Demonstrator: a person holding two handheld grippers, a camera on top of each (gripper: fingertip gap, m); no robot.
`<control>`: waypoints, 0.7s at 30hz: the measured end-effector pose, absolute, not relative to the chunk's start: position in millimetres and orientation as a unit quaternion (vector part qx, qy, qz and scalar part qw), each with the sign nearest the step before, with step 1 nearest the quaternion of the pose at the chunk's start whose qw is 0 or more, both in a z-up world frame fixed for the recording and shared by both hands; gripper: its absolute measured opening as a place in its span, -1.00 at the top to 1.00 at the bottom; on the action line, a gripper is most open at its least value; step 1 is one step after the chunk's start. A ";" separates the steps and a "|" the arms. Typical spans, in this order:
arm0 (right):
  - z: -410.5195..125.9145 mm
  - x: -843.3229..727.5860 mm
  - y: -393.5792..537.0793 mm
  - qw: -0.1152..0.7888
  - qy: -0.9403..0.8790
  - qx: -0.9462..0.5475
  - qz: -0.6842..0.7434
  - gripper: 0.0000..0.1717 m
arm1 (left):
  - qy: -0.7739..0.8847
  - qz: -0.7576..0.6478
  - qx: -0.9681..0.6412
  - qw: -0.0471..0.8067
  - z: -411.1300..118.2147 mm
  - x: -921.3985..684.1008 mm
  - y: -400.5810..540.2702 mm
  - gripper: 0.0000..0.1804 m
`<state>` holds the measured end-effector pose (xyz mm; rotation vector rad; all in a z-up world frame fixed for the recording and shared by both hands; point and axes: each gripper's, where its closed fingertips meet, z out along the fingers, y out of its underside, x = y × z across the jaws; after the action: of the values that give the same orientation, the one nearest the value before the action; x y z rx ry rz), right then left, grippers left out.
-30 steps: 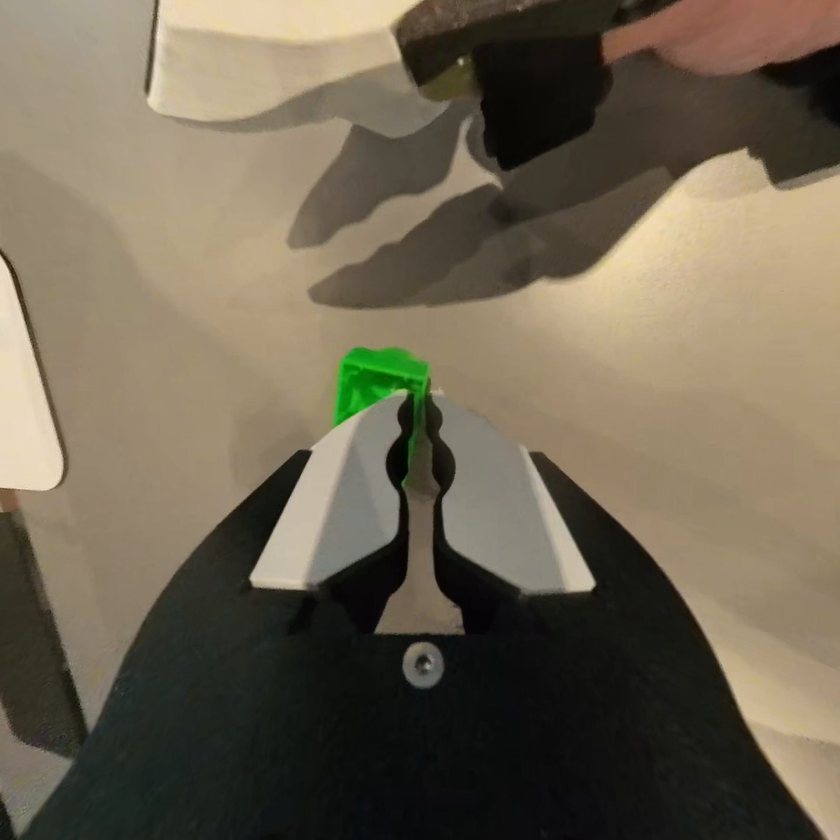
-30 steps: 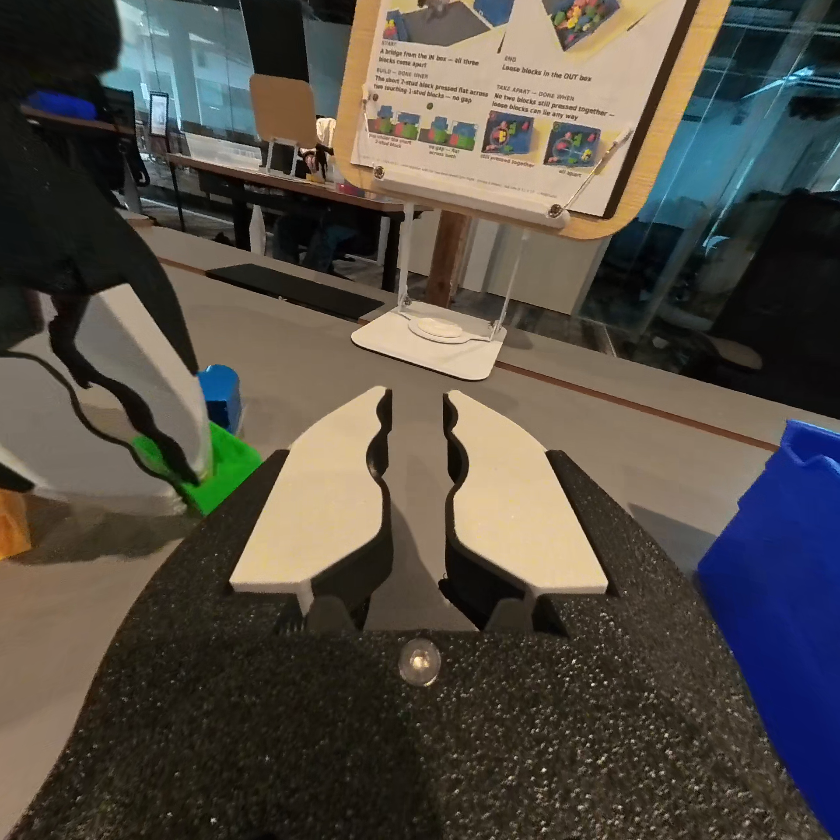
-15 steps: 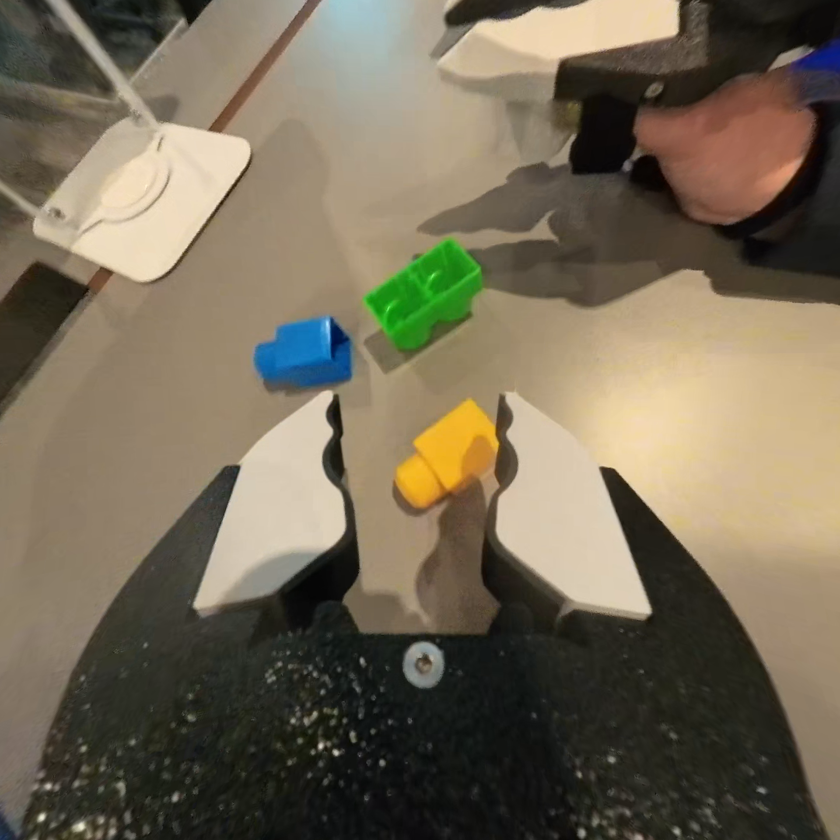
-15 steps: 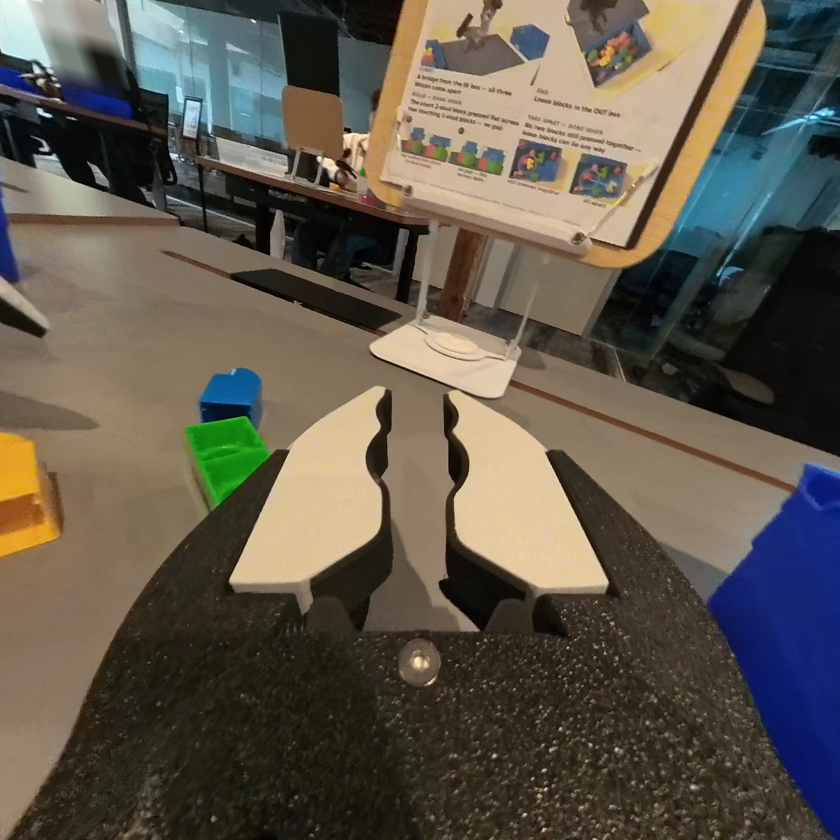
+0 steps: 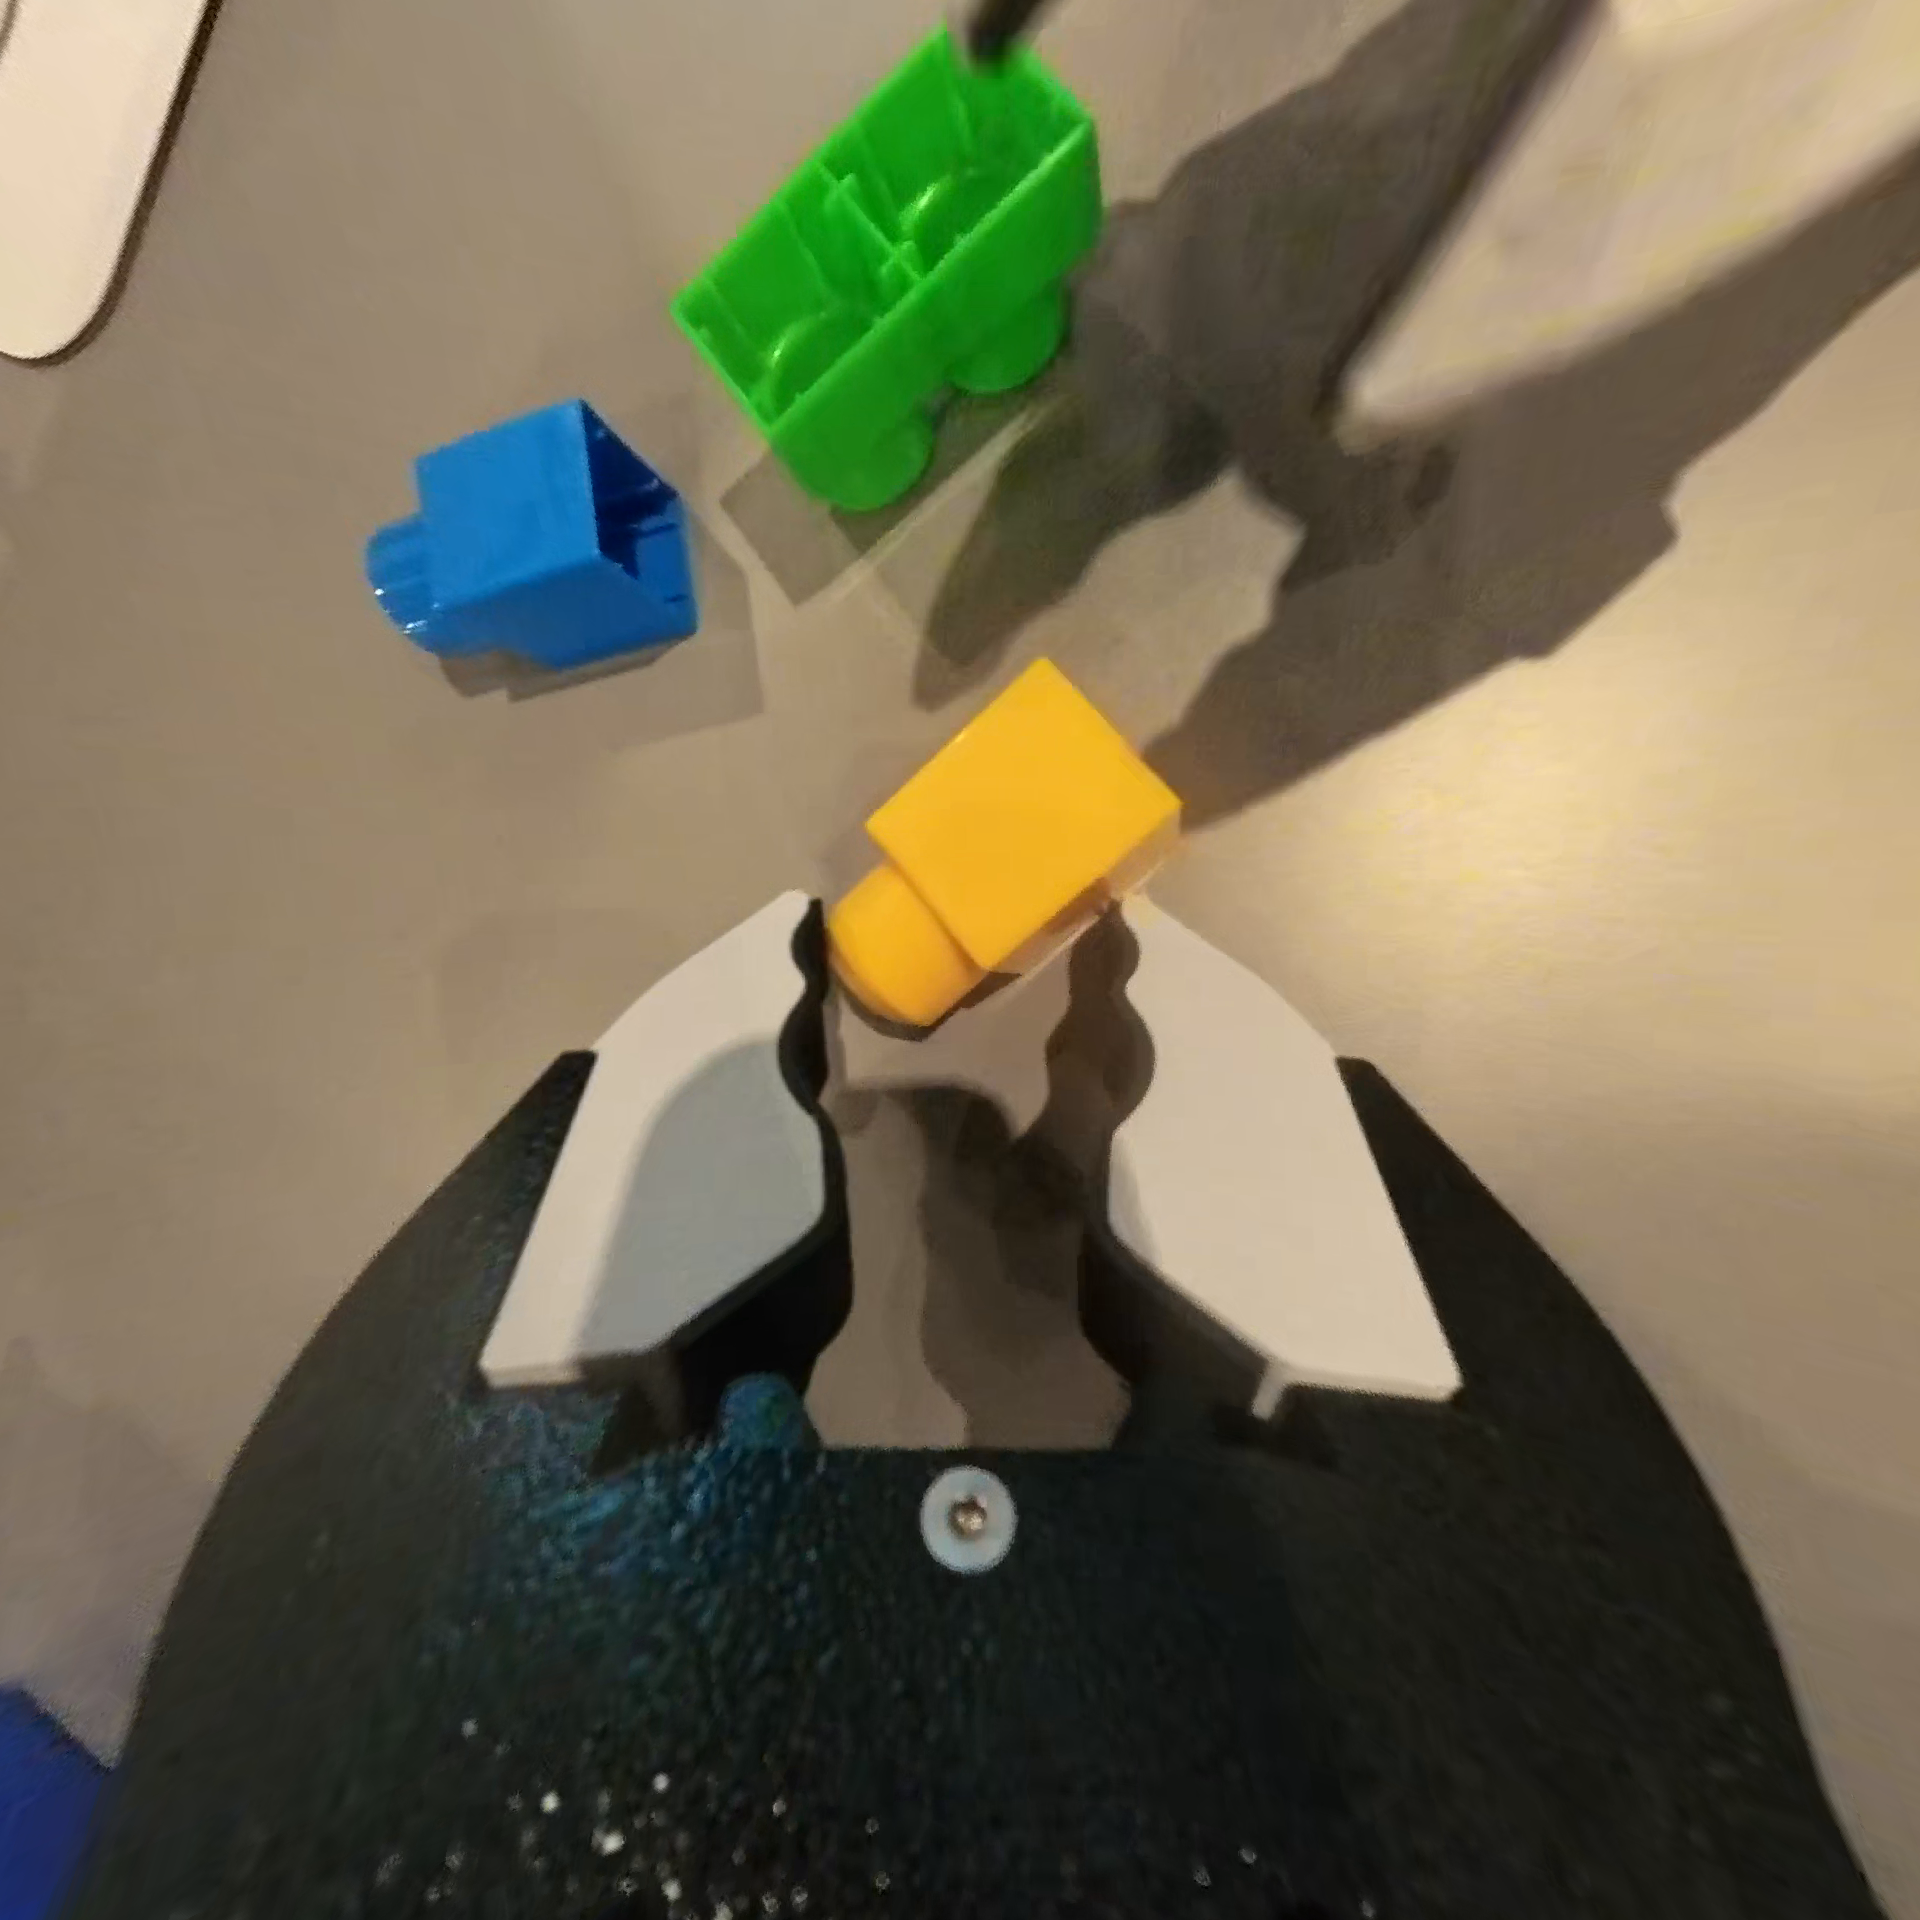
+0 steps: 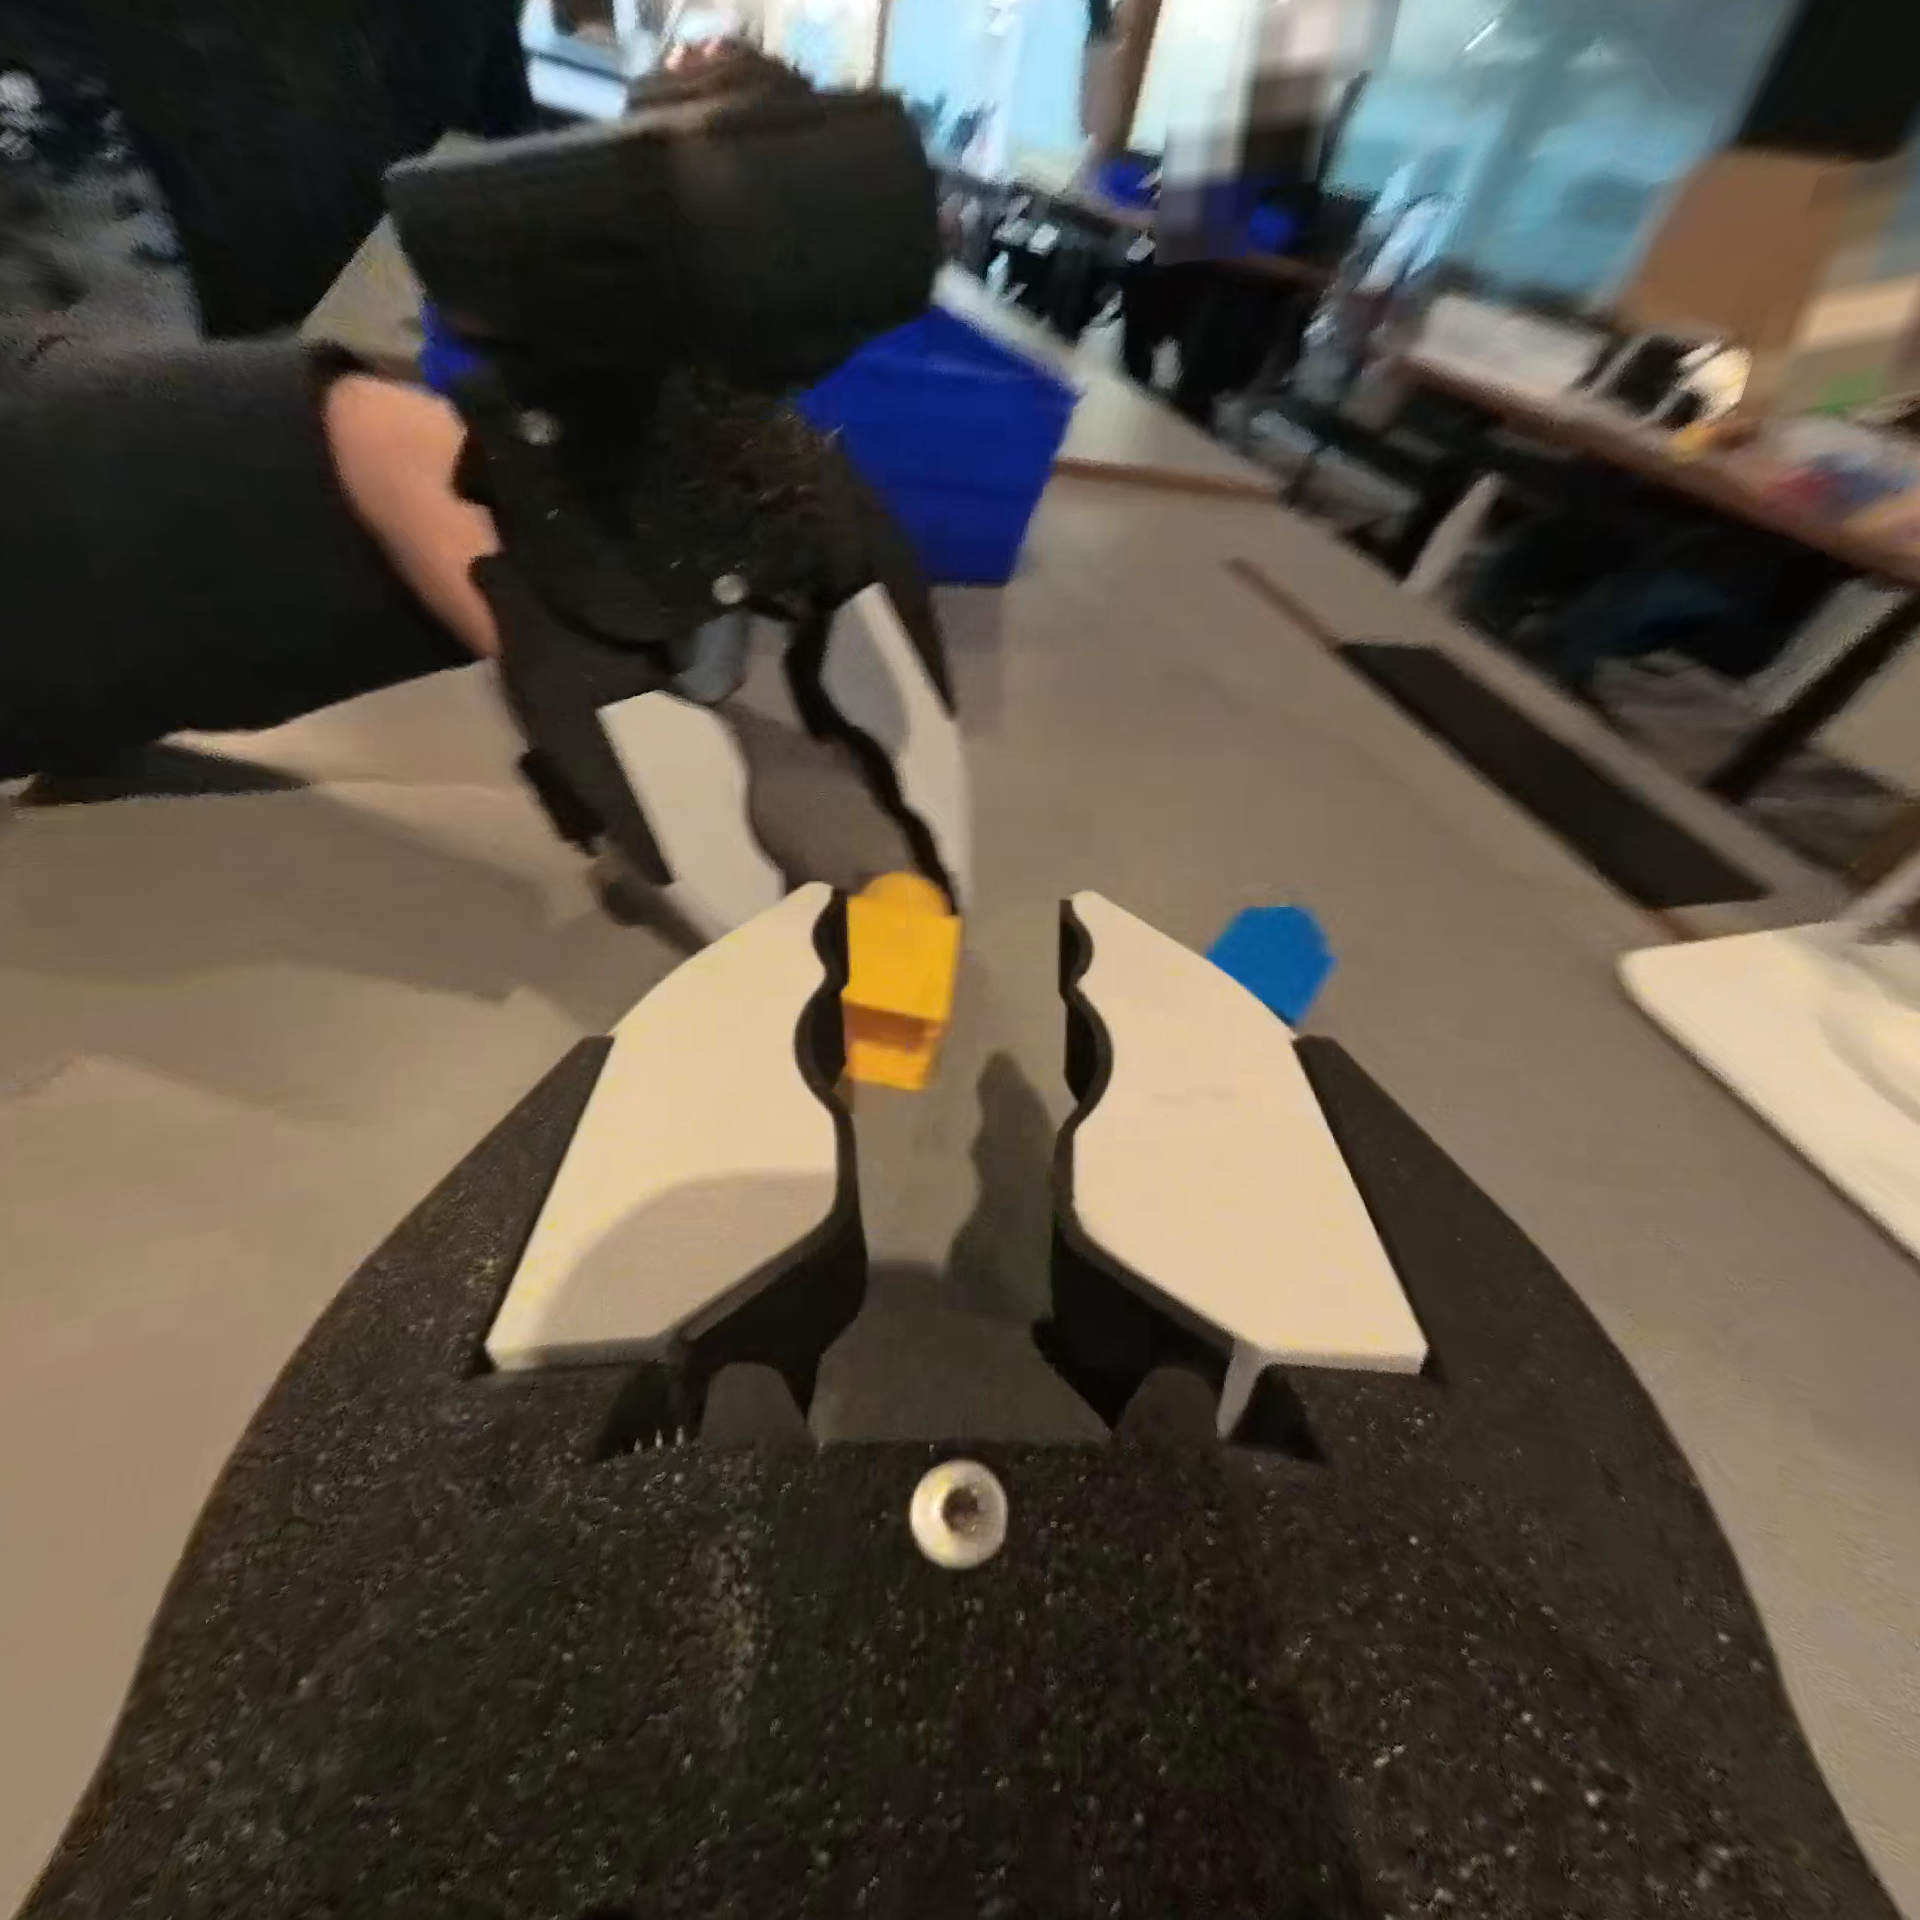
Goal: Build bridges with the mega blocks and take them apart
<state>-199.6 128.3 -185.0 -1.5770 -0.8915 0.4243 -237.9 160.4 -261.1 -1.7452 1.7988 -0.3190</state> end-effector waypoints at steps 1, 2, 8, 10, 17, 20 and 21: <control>-193.3 -207.1 126.5 0.573 -0.398 -0.692 0.186 0.51 | 0.681 -0.117 -0.656 0.303 -262.1 -238.8 161.1 0.48; -202.6 -213.7 125.5 0.548 -0.410 -0.706 0.184 0.44 | 0.683 -0.117 -0.654 0.303 -262.5 -239.7 161.4 0.51; -241.6 -225.7 135.4 0.461 -0.437 -0.760 0.137 0.32 | 0.688 -0.136 -0.636 0.322 -260.1 -242.2 160.2 0.58; -246.9 -227.9 135.3 0.446 -0.436 -0.767 0.149 0.32 | 0.695 -0.134 -0.621 0.336 -258.3 -242.9 158.7 0.58; -243.4 -223.6 139.3 0.458 -0.426 -0.766 0.146 0.56 | 0.679 -0.181 -0.606 0.372 -244.4 -238.4 148.2 0.58; -229.2 -216.6 143.6 0.500 -0.413 -0.749 0.132 0.57 | 0.614 -0.258 -0.644 0.378 -230.3 -236.1 147.4 0.43; -223.0 -215.3 144.2 0.519 -0.412 -0.738 0.127 0.57 | 0.586 -0.301 -0.653 0.374 -223.4 -234.2 145.1 0.39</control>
<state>-215.3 144.2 -223.0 -1.7702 -0.9873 0.3035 -234.2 145.1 -223.4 -1.6717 1.5011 -0.7712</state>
